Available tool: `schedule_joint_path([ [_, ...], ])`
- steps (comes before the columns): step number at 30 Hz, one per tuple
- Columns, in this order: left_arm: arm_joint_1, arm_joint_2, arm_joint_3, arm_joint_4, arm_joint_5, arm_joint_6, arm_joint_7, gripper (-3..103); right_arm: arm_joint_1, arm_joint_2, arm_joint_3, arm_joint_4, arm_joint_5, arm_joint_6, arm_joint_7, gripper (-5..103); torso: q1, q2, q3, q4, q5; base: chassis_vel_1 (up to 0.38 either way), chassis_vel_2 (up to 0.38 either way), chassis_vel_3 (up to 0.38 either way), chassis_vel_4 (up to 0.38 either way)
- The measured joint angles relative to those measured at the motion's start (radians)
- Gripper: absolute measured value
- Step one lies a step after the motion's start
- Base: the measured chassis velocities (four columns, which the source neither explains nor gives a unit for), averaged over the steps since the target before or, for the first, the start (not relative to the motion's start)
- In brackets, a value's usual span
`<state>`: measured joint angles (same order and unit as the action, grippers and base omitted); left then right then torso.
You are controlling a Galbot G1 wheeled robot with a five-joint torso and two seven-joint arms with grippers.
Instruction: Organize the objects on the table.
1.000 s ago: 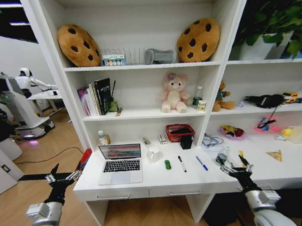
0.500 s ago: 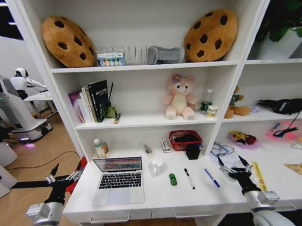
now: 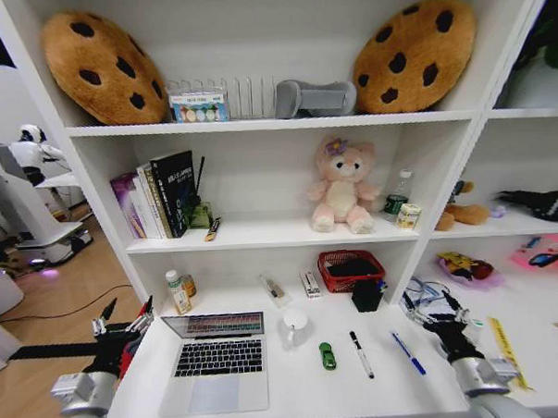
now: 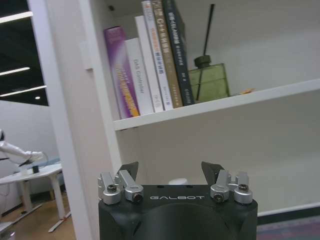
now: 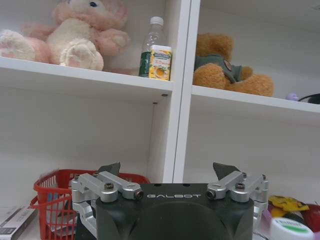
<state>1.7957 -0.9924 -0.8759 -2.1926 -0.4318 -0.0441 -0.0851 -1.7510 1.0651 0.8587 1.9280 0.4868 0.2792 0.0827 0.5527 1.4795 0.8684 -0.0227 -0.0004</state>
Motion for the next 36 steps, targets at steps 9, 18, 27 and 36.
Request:
schedule_joint_path([
  [9, 0.122, 0.443, -0.039, -0.027, -0.072, 0.019, 0.019, 36, 0.014, 0.081, 0.0, -0.023, -0.007, 0.003, 0.011, 100, 0.001, 0.0, 0.0, 0.0, 0.0001, 0.006, -0.001, -0.004, 0.004],
  [18, 0.12, 0.768, -0.042, 0.028, -0.163, 0.033, 0.022, 8, 0.016, 0.122, -0.003, -0.021, -0.013, -0.001, 0.017, 100, 0.001, 0.0, 0.0, -0.0003, 0.0005, 0.0, 0.0, 0.0, 0.0],
  [27, 0.242, 0.959, -0.033, 0.047, -0.135, 0.017, 0.032, 0, 0.013, 0.145, 0.005, -0.009, -0.012, -0.003, 0.029, 100, 0.001, 0.0, 0.0, -0.0001, 0.0003, 0.0, 0.0, 0.0, 0.0],
  [36, 0.298, 0.967, 0.046, -0.017, -0.045, -0.02, 0.003, 0, 0.006, 0.165, 0.02, 0.018, -0.011, -0.011, 0.047, 100, 0.001, 0.0, 0.0, -0.0004, 0.0006, 0.0, 0.0, 0.0, 0.0],
])
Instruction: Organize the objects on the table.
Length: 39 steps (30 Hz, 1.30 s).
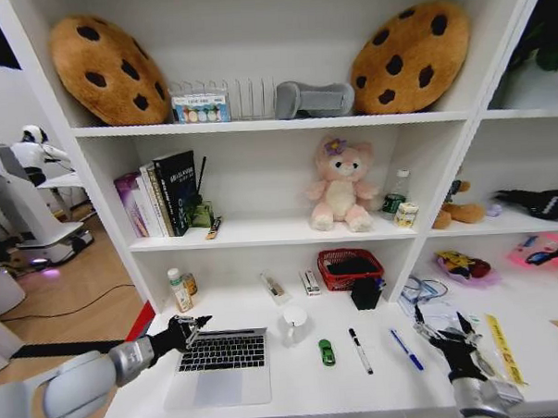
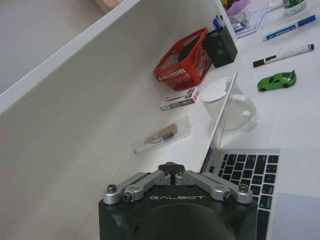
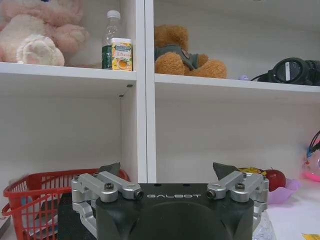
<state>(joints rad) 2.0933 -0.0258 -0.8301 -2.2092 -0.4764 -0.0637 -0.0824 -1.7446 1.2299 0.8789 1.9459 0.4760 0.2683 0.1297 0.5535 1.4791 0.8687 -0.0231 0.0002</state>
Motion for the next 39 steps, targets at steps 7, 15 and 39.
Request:
schedule_joint_path([
  [7, 0.113, -0.123, 0.077, -0.032, 0.142, -0.02, -0.004, 0, 0.013, 0.004, -0.005, 0.009, -0.002, -0.015, 0.011, 100, 0.0, 0.0, 0.0, 0.0005, -0.0003, 0.0, 0.0, 0.0, 0.0],
  [15, 0.105, -0.236, 0.189, 0.02, 0.254, -0.054, 0.014, 2, 0.017, -0.004, -0.01, 0.033, -0.004, -0.033, 0.02, 100, 0.0, 0.0, 0.0, 0.0005, -0.0003, 0.0, 0.0, 0.0, 0.0],
  [39, -0.115, -1.016, -0.102, -0.034, -0.14, -0.046, -0.041, 85, -0.135, -0.004, -0.056, 0.12, -0.037, 0.019, -0.014, 100, 0.0, 0.0, 0.0, 0.0003, -0.0001, 0.0, 0.0, 0.0, 0.0],
])
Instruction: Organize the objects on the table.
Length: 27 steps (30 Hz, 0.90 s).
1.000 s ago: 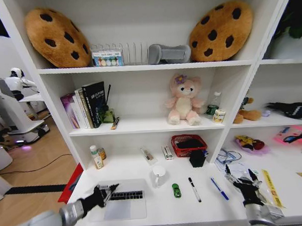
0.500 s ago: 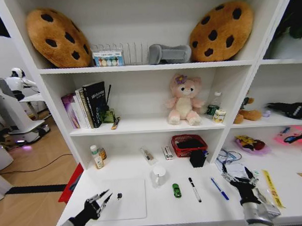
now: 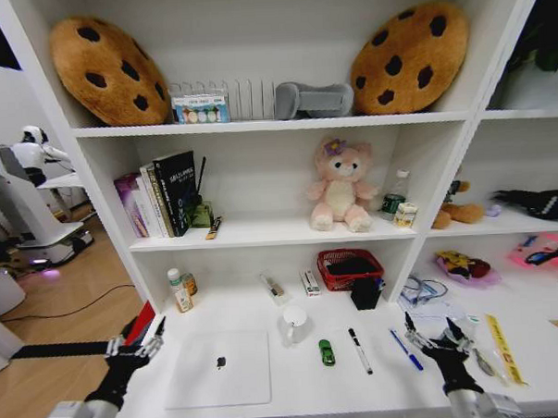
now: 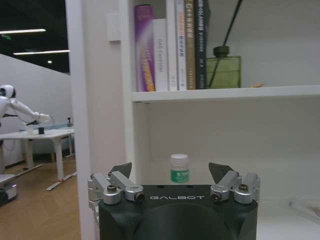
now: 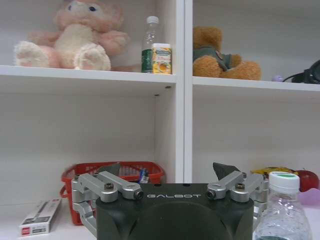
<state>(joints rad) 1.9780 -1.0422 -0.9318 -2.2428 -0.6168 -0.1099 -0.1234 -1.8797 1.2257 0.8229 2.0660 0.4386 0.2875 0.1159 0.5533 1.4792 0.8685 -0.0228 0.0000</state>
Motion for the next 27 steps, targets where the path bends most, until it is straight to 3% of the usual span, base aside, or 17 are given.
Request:
schedule_joint_path([
  [1, -0.019, -0.003, -0.052, 0.023, -0.051, 0.003, -0.001, 95, -0.024, -0.013, -0.012, 0.016, -0.002, 0.012, -0.004, 100, 0.0, 0.0, 0.0, 0.0, -0.0001, 0.0, 0.0, 0.0, 0.0],
  [9, -0.07, -0.012, -0.164, 0.071, -0.195, 0.029, -0.01, 100, -0.055, -0.046, -0.038, 0.023, 0.02, 0.026, -0.006, 100, 0.0, 0.0, 0.0, -0.0001, -0.0001, 0.0, 0.0, 0.0, 0.0],
  [17, -0.039, -0.001, -0.176, 0.072, -0.22, 0.023, 0.015, 100, -0.07, -0.066, -0.049, 0.032, 0.029, 0.024, -0.007, 100, 0.0, 0.0, 0.0, 0.0001, -0.0002, 0.0, 0.0, 0.0, 0.0],
  [27, -0.037, 0.002, -0.175, 0.071, -0.218, 0.022, 0.016, 100, -0.073, -0.03, -0.175, -0.006, -0.028, 0.059, -0.071, 100, 0.0, 0.0, 0.0, -0.0001, -0.0001, 0.0, 0.0, 0.0, 0.0],
])
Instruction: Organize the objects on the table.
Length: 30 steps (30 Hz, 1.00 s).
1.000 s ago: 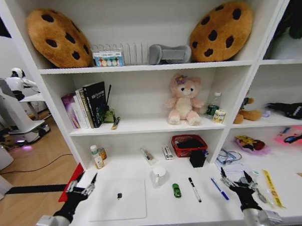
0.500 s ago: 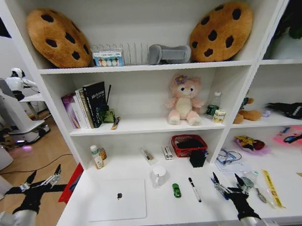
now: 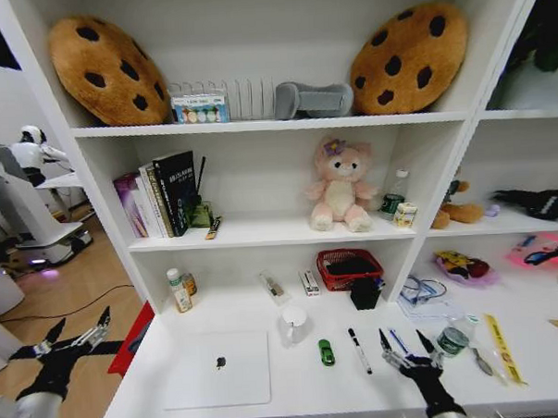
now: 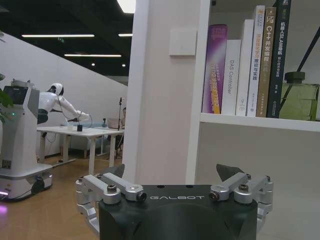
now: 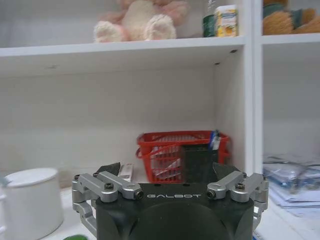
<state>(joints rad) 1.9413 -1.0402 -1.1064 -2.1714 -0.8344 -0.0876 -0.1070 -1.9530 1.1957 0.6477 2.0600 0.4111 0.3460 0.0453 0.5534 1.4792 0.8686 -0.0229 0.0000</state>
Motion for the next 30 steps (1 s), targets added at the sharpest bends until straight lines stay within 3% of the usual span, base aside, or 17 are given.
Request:
schedule_joint_path([
  [6, 0.001, 0.001, 0.002, -0.001, 0.003, -0.001, 0.001, 100, 0.084, -0.032, -0.131, -0.08, -0.13, -0.018, -0.034, 100, 0.0, 0.0, 0.0, 0.0002, 0.0, 0.0, 0.0, 0.0, 0.0],
  [17, 0.001, 0.002, 0.003, -0.001, 0.004, -0.001, 0.001, 100, 0.275, -0.019, -0.325, -0.174, -0.178, -0.111, 0.019, 100, 0.0, 0.0, 0.0, 0.0003, -0.0001, 0.0, 0.0, 0.0, 0.0],
  [27, 0.001, 0.002, 0.004, -0.001, 0.005, -0.001, 0.001, 100, 0.3, 0.015, -0.362, -0.229, -0.181, -0.133, 0.044, 103, 0.0, 0.0, 0.0, 0.0001, -0.0001, 0.0, 0.0, 0.0, 0.0],
  [30, 0.001, 0.002, 0.004, -0.001, 0.005, -0.001, 0.001, 100, 0.305, 0.025, -0.368, -0.236, -0.187, -0.139, 0.056, 99, 0.0, 0.0, 0.0, 0.0001, -0.0001, 0.0, 0.0, 0.0, 0.0],
])
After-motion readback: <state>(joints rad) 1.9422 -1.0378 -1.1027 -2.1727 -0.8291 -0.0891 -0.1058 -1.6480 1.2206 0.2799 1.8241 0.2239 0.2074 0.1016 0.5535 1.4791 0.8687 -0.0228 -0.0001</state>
